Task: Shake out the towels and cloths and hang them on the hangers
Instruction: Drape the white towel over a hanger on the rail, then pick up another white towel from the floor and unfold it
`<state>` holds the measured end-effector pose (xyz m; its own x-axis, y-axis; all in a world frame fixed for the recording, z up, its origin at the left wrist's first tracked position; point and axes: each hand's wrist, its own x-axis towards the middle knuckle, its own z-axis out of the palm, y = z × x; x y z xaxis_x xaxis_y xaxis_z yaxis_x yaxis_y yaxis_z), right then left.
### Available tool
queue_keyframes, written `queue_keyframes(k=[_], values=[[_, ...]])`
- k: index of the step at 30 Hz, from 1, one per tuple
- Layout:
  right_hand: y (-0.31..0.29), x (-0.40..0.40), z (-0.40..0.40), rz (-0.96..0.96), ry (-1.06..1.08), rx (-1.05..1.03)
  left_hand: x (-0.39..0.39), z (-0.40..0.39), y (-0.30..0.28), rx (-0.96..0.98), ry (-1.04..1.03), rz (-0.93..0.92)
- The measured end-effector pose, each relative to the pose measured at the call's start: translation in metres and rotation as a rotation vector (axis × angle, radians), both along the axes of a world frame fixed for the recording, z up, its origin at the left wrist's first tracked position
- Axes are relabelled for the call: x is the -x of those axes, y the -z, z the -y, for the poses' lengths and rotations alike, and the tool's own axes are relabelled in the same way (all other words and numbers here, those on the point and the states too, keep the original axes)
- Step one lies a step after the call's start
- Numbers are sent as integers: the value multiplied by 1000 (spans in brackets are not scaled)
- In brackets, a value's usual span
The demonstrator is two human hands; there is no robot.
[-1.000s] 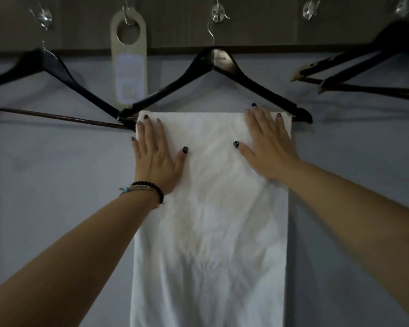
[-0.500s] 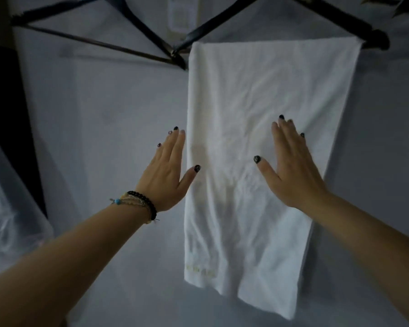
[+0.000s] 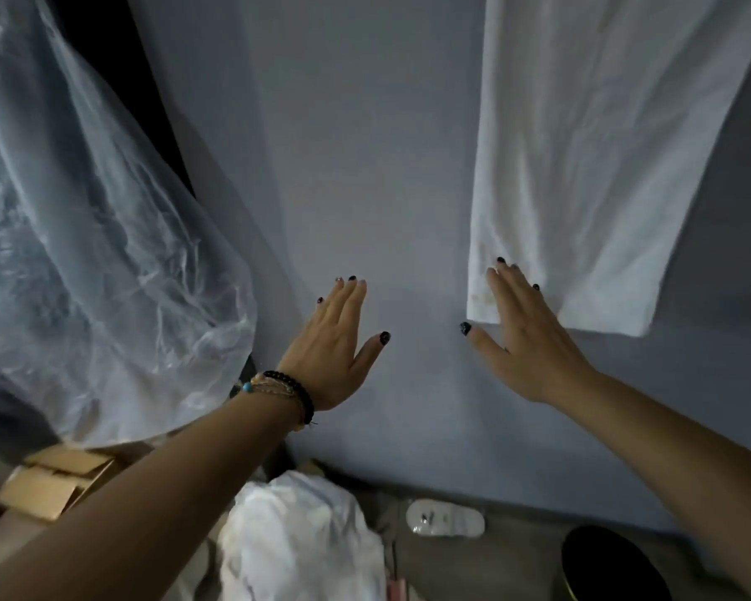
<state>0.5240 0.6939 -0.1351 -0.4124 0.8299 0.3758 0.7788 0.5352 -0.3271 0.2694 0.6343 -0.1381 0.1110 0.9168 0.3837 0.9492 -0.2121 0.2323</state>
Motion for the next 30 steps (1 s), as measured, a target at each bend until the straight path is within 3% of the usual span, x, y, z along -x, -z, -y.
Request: queue_keyframes(k=[8, 17, 24, 30], values=[[73, 73, 105, 64, -18, 307, 57, 111, 73, 281, -40, 113], [180, 135, 144, 124, -115, 566, 104, 174, 181, 443, -227, 256], [236, 183, 153, 147, -78, 703, 153, 179, 246, 593, -281, 291], [282, 259, 128, 134, 38, 796, 244, 152, 289, 641, -319, 388]])
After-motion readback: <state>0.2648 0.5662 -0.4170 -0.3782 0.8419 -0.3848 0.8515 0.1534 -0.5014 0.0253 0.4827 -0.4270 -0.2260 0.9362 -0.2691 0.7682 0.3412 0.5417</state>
